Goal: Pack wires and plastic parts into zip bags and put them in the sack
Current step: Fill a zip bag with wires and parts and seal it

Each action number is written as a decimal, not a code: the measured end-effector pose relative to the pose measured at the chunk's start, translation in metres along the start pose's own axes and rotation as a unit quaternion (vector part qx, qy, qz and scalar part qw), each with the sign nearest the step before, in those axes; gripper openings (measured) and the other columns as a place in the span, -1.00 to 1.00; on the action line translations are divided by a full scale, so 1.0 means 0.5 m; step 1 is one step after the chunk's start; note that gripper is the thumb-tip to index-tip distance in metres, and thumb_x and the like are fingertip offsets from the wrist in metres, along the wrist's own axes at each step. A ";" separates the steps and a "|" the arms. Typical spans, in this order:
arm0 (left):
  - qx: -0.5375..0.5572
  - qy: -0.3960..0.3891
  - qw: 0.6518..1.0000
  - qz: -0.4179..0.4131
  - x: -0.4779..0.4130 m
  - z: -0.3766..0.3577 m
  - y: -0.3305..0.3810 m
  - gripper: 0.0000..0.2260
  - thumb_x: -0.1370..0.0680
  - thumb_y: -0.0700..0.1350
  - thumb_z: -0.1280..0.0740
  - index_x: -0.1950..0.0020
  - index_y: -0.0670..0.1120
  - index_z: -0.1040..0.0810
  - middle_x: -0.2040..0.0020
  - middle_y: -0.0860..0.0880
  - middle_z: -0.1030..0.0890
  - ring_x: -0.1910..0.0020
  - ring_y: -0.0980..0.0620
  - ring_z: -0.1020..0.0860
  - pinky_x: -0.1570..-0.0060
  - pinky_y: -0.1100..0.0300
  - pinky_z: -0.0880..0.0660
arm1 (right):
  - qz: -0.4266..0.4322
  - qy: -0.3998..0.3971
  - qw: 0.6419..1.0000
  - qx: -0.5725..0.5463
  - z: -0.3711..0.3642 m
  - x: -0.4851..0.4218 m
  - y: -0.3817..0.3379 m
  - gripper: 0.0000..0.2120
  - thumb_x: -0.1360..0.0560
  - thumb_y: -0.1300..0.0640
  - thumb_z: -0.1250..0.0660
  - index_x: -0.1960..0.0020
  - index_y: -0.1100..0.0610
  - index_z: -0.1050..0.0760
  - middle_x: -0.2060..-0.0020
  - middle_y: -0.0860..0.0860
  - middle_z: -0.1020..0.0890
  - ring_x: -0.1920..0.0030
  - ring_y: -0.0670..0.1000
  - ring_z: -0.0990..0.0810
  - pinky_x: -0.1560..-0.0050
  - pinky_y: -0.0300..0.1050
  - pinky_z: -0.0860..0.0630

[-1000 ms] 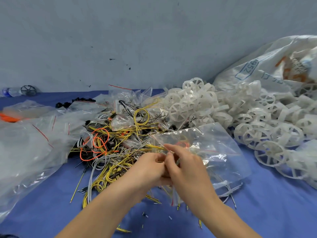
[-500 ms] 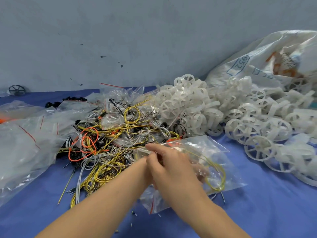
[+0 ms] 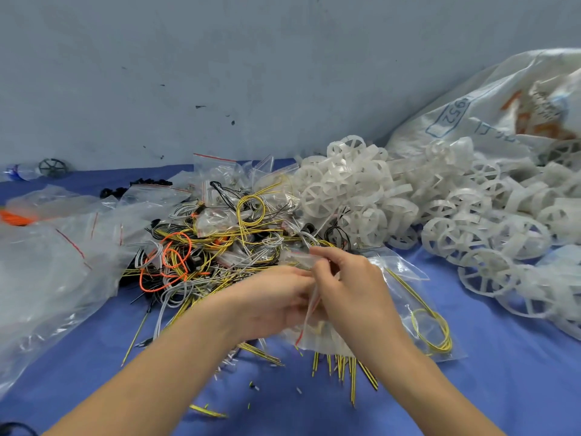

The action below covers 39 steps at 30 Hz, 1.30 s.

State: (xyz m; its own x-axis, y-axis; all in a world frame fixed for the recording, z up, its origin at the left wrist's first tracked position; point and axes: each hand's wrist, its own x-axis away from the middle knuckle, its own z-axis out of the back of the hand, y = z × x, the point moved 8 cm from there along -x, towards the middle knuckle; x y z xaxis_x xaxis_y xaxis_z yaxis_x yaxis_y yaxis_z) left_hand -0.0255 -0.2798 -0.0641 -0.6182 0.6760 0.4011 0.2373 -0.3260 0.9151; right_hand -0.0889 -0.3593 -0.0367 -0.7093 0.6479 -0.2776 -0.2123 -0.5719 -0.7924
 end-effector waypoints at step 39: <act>-0.286 0.182 0.899 -0.275 0.090 0.358 0.063 -0.79 -0.46 0.14 -0.34 0.18 0.05 -0.67 0.32 0.04 -0.62 0.42 0.22 -0.48 0.39 0.42 -0.36 | 0.028 -0.022 0.999 0.018 -0.043 -0.005 0.032 -0.69 -0.57 0.08 -0.16 -0.22 -0.16 -0.54 0.44 -0.19 -0.53 0.48 -0.13 -0.42 0.46 -0.25 -0.27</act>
State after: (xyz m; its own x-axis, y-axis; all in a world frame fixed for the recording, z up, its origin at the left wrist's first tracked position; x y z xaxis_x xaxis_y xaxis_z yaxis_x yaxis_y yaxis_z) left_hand 0.0885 -0.1413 -0.0099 -0.7535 0.6111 -0.2424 -0.5401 -0.3652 0.7582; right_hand -0.0760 -0.3592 -0.0602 -0.7500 0.5916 -0.2958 -0.1942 -0.6245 -0.7565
